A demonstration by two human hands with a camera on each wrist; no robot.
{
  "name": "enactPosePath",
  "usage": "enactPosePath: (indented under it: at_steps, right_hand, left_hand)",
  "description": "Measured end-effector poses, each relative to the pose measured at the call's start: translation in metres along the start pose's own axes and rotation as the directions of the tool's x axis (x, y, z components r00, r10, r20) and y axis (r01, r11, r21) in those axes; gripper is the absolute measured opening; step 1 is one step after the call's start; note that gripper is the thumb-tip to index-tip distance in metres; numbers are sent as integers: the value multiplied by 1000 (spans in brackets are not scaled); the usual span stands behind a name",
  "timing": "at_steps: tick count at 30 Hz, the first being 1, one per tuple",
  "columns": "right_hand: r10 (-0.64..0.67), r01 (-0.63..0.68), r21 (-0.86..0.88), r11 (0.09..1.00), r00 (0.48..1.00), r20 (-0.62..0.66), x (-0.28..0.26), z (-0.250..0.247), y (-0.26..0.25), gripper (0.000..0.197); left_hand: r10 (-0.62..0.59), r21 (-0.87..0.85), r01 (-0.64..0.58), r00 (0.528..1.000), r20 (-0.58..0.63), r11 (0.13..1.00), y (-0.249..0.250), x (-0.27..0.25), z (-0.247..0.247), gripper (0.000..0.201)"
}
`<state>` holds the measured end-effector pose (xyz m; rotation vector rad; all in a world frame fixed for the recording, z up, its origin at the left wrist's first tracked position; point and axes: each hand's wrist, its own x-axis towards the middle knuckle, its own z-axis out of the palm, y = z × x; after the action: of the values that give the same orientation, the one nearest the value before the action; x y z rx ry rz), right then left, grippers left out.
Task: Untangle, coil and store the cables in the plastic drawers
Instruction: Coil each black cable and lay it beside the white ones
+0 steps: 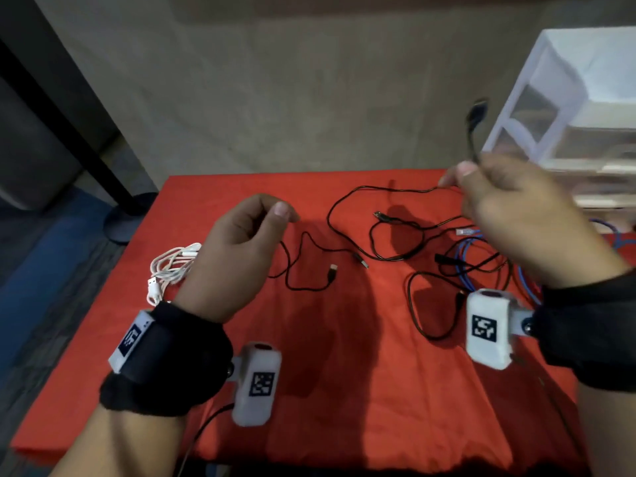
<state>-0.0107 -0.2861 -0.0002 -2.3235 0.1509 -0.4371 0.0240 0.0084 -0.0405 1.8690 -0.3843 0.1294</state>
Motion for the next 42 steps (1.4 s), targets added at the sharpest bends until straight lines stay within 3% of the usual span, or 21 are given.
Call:
enactPosePath:
  at_steps: [2, 4, 6, 8, 10, 12, 14, 16, 18, 20, 23, 26, 28, 29, 30, 32, 34, 35, 37, 39, 42]
  right_hand:
    - [-53, 66, -101, 993, 990, 128, -6, 9, -5, 27]
    - [-94, 153, -223, 963, 962, 255, -11, 18, -7, 25]
    - [-110, 230, -309, 923, 926, 361, -16, 29, -10, 24]
    - [-129, 295, -364, 883, 900, 416, -24, 38, -16, 18]
    - [-187, 381, -393, 837, 874, 449, -34, 47, -28, 14]
    - [-242, 427, -376, 822, 860, 449, -42, 52, -38, 18]
    - [-274, 421, -330, 845, 870, 409, -44, 49, -46, 24]
    - [-274, 370, -237, 898, 893, 356, -37, 39, -47, 27]
    - [-253, 282, -38, 959, 906, 338, -28, 27, -42, 22]
    - [-228, 200, 121, 972, 929, 290, -18, 17, -30, 17]
    - [-215, 185, 147, 972, 950, 226, -12, 17, -15, 15]
    - [-273, 275, 45, 960, 896, 350, -26, 42, -26, 24]
    - [-315, 351, 3, 937, 838, 446, -42, 63, -41, 29]
    - [-317, 372, -15, 928, 810, 493, -49, 70, -47, 27]
    - [-322, 395, -28, 918, 786, 528, -54, 74, -51, 24]
    - [-351, 440, -36, 897, 761, 546, -58, 71, -60, 18]
    - [-401, 455, 9, 890, 774, 491, -56, 58, -65, 11]
    - [-416, 436, 60, 898, 797, 438, -53, 51, -64, 9]
    - [-423, 390, 162, 906, 837, 348, -44, 42, -59, 9]
    - [-397, 333, 247, 910, 871, 289, -37, 42, -53, 5]
    - [-340, 245, 404, 881, 922, 184, -33, 46, -48, 11]
  left_hand:
    - [11, 145, -21, 997, 76, 989, -1, 0, 3, 17]
    - [32, 360, -63, 995, 91, 931, 0, -3, 3, 31]
    - [183, 401, -182, 982, 37, 898, 13, -6, 5, 33]
    - [389, 374, -383, 919, 63, 845, 29, -11, 14, 28]
    - [461, 363, -510, 860, 219, 780, 39, -18, 26, 26]
    - [344, 402, -467, 875, 341, 788, 35, -23, 36, 30]
    - [204, 459, -357, 914, 349, 814, 24, -27, 39, 30]
    - [189, 459, -322, 931, 312, 828, 18, -29, 36, 25]
    - [125, 256, -196, 955, 270, 947, 17, -27, 29, 25]
    - [-65, -221, 120, 968, 242, 968, 28, -19, 16, 26]
    - [-159, -749, 339, 939, 304, 569, 44, -7, -3, 24]
    - [-110, -877, 256, 967, 231, 406, 47, -5, -2, 28]
    - [-103, -878, 172, 985, 140, 447, 40, -4, 7, 28]
    - [-102, -838, 123, 991, 81, 532, 37, -5, 11, 27]
    - [-78, -734, 51, 997, -2, 678, 31, -5, 15, 26]
    - [124, -253, -153, 984, -128, 955, 18, -10, 18, 22]
    - [260, 167, -254, 965, -20, 953, 10, -16, 19, 22]
    - [254, 252, -255, 967, 35, 934, 9, -18, 19, 22]
    - [189, 224, -210, 976, 112, 952, 14, -22, 20, 23]
    - [81, 1, -83, 975, 207, 997, 23, -23, 22, 28]
    - [-22, -304, 136, 935, 353, 943, 30, -23, 20, 36]
